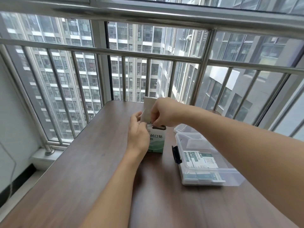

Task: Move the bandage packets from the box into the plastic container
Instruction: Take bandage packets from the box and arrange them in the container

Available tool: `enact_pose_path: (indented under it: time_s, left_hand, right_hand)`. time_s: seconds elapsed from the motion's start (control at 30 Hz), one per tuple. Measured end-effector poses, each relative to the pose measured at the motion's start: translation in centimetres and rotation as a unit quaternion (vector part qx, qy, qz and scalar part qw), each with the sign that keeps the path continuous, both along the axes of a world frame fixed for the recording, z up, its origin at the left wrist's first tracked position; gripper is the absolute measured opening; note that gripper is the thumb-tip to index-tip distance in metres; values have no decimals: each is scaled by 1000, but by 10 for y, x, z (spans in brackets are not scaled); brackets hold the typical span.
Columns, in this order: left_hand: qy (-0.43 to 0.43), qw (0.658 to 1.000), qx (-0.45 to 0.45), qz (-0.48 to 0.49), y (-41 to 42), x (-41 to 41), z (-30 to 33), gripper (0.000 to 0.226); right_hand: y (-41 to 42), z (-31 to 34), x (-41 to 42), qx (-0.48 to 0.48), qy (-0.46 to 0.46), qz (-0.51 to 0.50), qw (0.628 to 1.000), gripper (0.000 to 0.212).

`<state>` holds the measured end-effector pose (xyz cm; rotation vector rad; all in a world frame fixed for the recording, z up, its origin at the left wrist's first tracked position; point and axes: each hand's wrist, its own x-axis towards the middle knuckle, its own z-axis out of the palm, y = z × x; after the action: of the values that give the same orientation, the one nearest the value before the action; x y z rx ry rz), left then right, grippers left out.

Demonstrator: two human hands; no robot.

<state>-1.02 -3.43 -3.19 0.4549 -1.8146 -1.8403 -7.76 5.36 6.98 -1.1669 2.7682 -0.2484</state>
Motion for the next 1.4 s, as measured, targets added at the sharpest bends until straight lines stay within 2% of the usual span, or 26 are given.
enact_pose_path:
  time_s: [0.17,0.33,0.5,0.57,0.67,0.8,0.97,1.1,1.27,1.33,1.4]
  left_hand:
    - [-1,1000,22,-9,-2,0,2,41]
    - [-5,1000,21,-7,-4,0,2,43]
    - [-11,1000,23,-10,-2,0,4,42]
    - [-15,1000,20,-12,-2,-1,4,41]
    - [-14,1000,21,-16,-1,1,6,39]
    - [-15,999,28,-15,2,3,7,49]
    - [-4,999,34,-11,-2,-4,1,35]
    - [3,1000,25,-7,-3,-9,-4,35]
    - [8,1000,16,-8,-4,-11,-7,37]
    - [17,1000,-20,3,-2,-10,-8,46]
    - [37,993,-105,46,-1,-6,-9,65]
  right_hand:
    - [-4,3,-1,19,-10,5,1000,8]
    - [-7,7,-8,48,-12,-3,999,20]
    - [-10,2,-5,71,59,8,996,13]
    - [-10,2,-2,84,89,15,992,16]
    - [-9,3,3,98,119,26,988,33]
    - [-10,-1,4,59,131,24,989,23]
    - [-3,7,0,-8,110,-18,994,31]
    - [4,14,-1,15,115,-17,993,18]
    - [7,20,2,21,169,-7,985,38]
    - [8,23,6,20,175,4,984,35]
    - [9,27,9,17,186,14,982,23]
